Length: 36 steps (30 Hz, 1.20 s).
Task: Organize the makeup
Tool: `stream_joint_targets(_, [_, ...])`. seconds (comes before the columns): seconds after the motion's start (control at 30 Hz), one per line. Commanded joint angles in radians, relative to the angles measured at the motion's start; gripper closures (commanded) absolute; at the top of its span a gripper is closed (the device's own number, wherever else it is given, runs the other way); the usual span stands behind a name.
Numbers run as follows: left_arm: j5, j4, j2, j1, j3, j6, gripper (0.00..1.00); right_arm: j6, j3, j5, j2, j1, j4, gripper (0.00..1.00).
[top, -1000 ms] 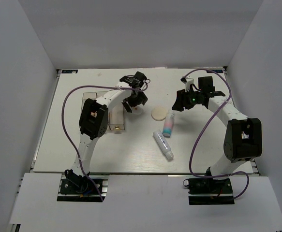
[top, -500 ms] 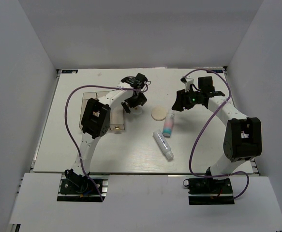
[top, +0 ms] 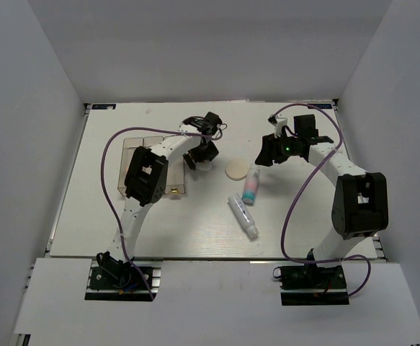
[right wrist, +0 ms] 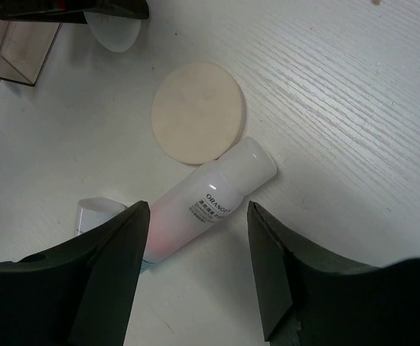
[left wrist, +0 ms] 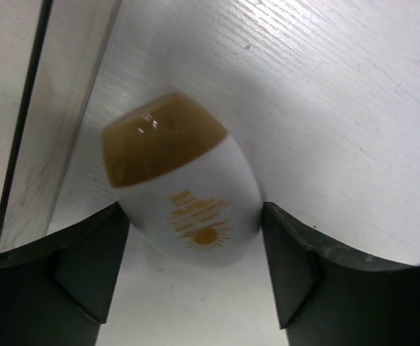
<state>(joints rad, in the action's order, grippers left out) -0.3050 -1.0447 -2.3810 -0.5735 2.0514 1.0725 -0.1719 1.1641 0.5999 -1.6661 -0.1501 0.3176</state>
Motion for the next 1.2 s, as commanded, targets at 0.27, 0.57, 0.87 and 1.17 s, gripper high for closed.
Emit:
stream_joint_targets(0.27, [0.040, 0.100, 0.038, -0.032, 0.018, -0.081, 0.50, -0.011, 0.026, 0.018, -0.011, 0.007, -0.025, 0.38])
stream_joint_targets(0.57, [-0.034, 0.221, 0.193, -0.114, 0.007, -0.246, 0.71, -0.014, 0.031, 0.021, -0.004, 0.007, -0.020, 0.38])
stream_joint_targets(0.87, [-0.080, 0.195, 0.402, -0.057, -0.148, -0.223, 0.71, -0.020, 0.040, 0.018, 0.006, 0.006, -0.003, 0.39])
stream_joint_targets(1.17, [-0.089, 0.100, 0.597, 0.110, -0.409, -0.236, 0.74, -0.028, 0.028, 0.015, 0.034, 0.007, 0.002, 0.39])
